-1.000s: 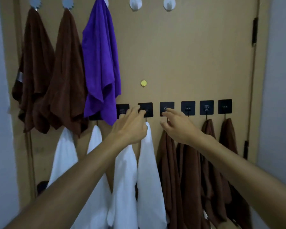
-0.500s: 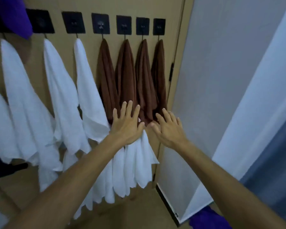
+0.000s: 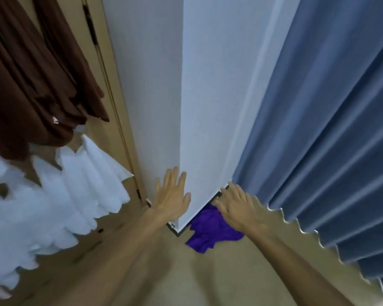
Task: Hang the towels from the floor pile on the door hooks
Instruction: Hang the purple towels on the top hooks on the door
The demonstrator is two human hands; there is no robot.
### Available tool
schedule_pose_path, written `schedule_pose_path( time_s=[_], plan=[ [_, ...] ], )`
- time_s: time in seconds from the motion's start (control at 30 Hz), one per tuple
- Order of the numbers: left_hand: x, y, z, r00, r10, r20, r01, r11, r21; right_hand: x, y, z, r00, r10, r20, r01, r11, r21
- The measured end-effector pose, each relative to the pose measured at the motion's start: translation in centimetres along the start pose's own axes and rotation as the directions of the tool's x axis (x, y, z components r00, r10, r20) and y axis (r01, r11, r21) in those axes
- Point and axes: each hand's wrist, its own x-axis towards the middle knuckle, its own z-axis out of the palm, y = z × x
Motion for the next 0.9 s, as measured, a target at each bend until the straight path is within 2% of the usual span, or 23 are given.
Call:
schedule_pose_path(
  time_s=[0.17, 0.33, 0.47, 0.6, 0.77, 0.83, 0.9],
  plan=[
    [1.3, 6.4, 7.2, 0.990, 0.053, 0.129, -0.056, 0.998, 0.016, -2.8, 8.7, 3.8, 0.969, 0.165, 0.184, -0.180, 0.981, 0.066],
    [3.3, 9.4, 12.1, 0.966, 0.022, 0.259, -0.024, 1.000, 0.003, -2.8, 13.0, 7.1, 0.927, 0.202, 0.316, -0.250, 0.961, 0.120],
    [5.8, 10.0, 14.6, 0.946, 0.029, 0.322, -0.035, 0.999, 0.013, -0.9, 14.4, 10.2, 0.907, 0.218, 0.360, -0.273, 0.956, 0.108],
    [9.4, 9.3, 17.3, 0.928, 0.090, 0.361, -0.158, 0.974, 0.165, 2.3, 15.6, 13.4, 0.856, 0.236, 0.461, -0.334, 0.932, 0.143],
    [15.2, 8.7, 20.7, 0.856, 0.048, 0.514, -0.148, 0.977, 0.155, 6.4, 17.7, 17.8, 0.747, 0.271, 0.607, -0.422, 0.899, 0.117],
    [17.8, 8.6, 22.2, 0.839, 0.082, 0.538, -0.173, 0.977, 0.121, 8.3, 18.8, 19.7, 0.708, 0.277, 0.650, -0.460, 0.879, 0.127],
    [18.9, 8.6, 21.7, 0.832, 0.108, 0.545, -0.196, 0.975, 0.105, 9.1, 19.3, 20.1, 0.710, 0.273, 0.649, -0.458, 0.879, 0.130]
  ],
)
